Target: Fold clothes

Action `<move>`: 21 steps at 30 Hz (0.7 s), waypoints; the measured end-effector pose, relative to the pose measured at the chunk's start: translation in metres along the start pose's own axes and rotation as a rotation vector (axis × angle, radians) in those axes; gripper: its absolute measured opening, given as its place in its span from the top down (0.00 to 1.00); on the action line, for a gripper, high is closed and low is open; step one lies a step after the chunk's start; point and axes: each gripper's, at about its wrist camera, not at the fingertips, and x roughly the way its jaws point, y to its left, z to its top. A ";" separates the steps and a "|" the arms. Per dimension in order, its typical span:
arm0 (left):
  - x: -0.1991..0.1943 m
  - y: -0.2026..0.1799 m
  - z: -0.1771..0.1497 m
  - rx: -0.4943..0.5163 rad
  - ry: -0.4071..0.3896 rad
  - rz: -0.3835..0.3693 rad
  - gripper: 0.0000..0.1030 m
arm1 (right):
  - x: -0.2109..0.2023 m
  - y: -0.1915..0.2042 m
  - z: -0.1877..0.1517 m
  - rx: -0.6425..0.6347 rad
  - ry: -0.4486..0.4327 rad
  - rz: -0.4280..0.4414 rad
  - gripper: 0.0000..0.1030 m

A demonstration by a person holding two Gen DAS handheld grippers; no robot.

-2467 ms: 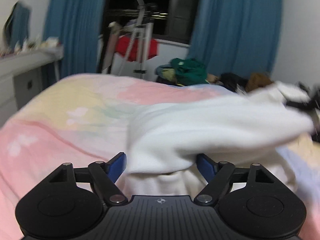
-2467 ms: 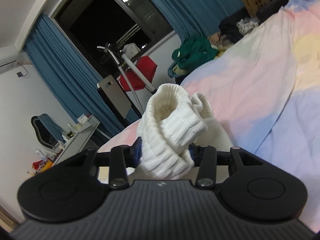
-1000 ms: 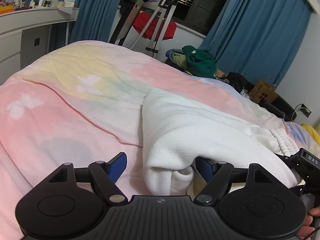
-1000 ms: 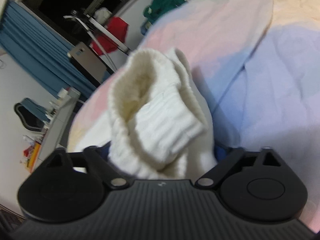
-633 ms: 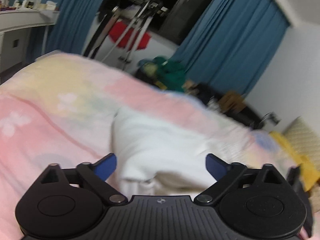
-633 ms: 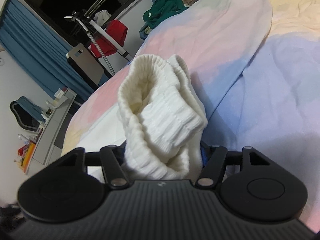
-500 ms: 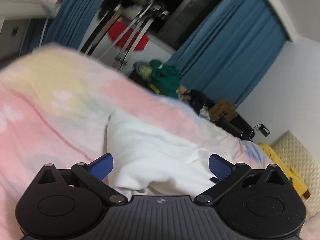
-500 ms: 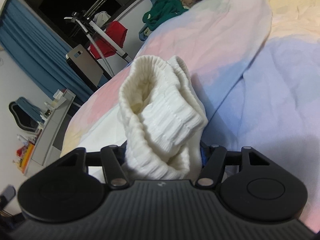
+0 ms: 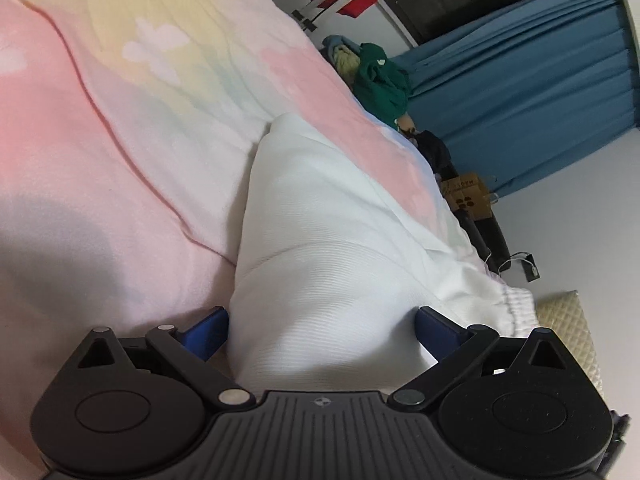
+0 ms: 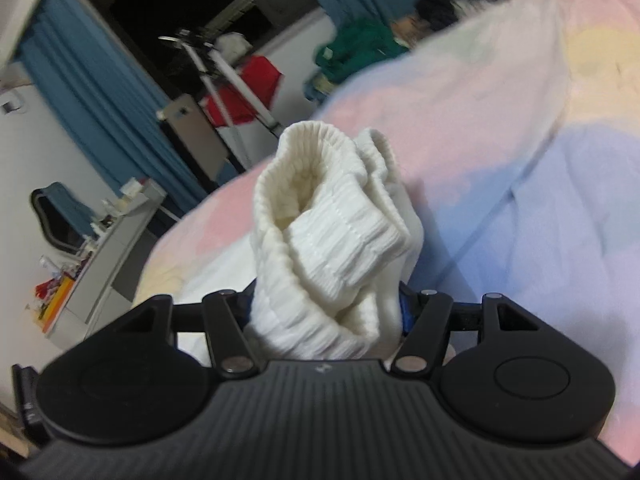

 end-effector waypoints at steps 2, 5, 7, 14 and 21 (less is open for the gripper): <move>0.002 0.001 0.000 0.000 -0.005 -0.002 0.05 | -0.002 0.006 0.000 -0.027 -0.008 -0.004 0.39; 0.006 0.000 -0.003 0.027 -0.005 0.004 0.10 | 0.005 -0.001 0.000 0.003 0.022 -0.037 0.39; 0.008 -0.006 -0.005 0.064 -0.009 0.025 0.14 | 0.012 -0.011 0.000 0.050 0.051 -0.061 0.39; -0.001 -0.019 -0.011 0.100 -0.033 0.082 0.34 | 0.008 0.000 0.000 0.022 0.035 -0.079 0.48; -0.024 -0.069 -0.007 0.146 -0.093 0.052 0.52 | -0.016 0.011 0.022 0.007 -0.026 0.011 0.56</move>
